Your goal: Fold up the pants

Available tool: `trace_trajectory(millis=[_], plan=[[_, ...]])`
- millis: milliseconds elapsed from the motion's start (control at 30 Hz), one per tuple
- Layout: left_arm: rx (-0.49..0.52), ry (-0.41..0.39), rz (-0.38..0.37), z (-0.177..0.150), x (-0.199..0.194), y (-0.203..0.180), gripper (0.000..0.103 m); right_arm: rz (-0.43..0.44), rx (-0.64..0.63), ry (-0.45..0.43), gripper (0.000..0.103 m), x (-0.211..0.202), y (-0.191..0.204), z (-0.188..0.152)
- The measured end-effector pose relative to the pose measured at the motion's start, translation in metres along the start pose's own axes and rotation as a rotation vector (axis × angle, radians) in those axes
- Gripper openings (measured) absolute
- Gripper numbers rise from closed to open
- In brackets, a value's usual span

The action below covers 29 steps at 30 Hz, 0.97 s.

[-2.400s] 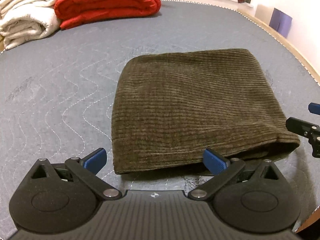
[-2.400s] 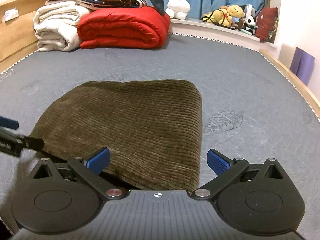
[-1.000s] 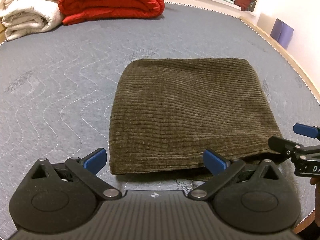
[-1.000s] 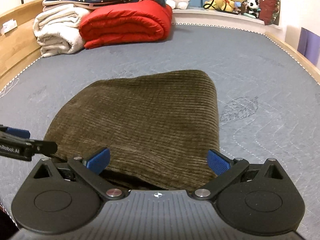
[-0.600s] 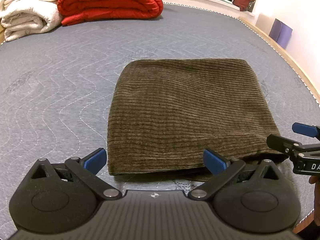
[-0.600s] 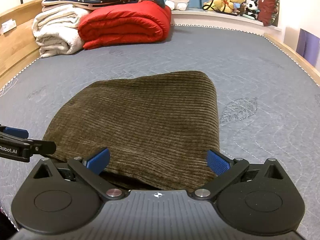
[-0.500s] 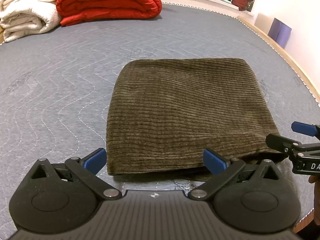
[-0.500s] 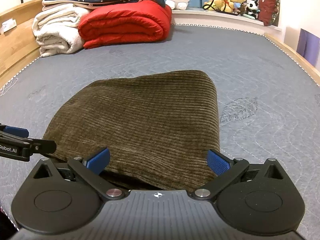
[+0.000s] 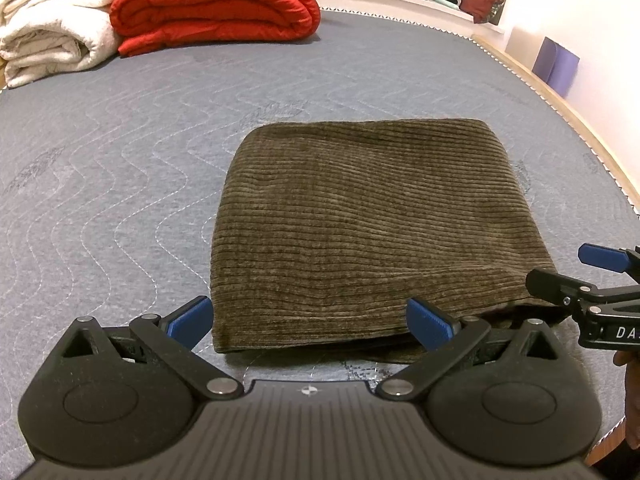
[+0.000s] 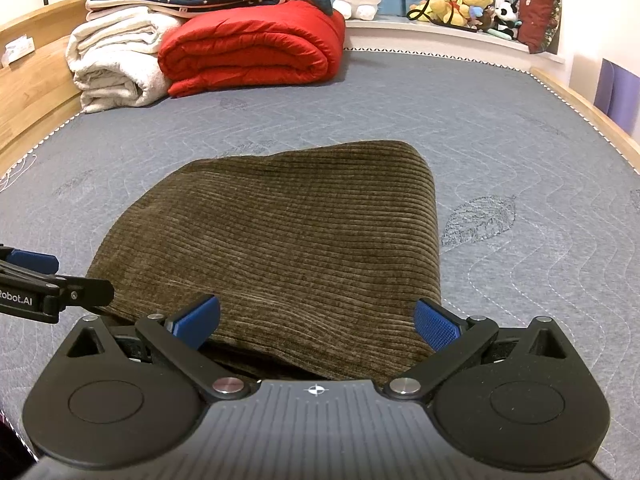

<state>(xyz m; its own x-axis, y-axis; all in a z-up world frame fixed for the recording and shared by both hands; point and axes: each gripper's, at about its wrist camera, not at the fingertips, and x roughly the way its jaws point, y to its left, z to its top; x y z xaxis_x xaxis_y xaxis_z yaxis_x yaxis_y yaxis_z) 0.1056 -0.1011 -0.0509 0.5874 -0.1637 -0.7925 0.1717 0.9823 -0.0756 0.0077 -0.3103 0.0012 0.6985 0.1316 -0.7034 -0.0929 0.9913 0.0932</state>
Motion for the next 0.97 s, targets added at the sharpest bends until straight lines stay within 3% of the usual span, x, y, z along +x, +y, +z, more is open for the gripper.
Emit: trace_trajectory(millis=[967], plan=[[0.029, -0.024, -0.018, -0.001, -0.0033, -0.0025, 0.103, 0.009, -0.002, 0.005, 0.102, 0.001, -0.0004, -0.002]])
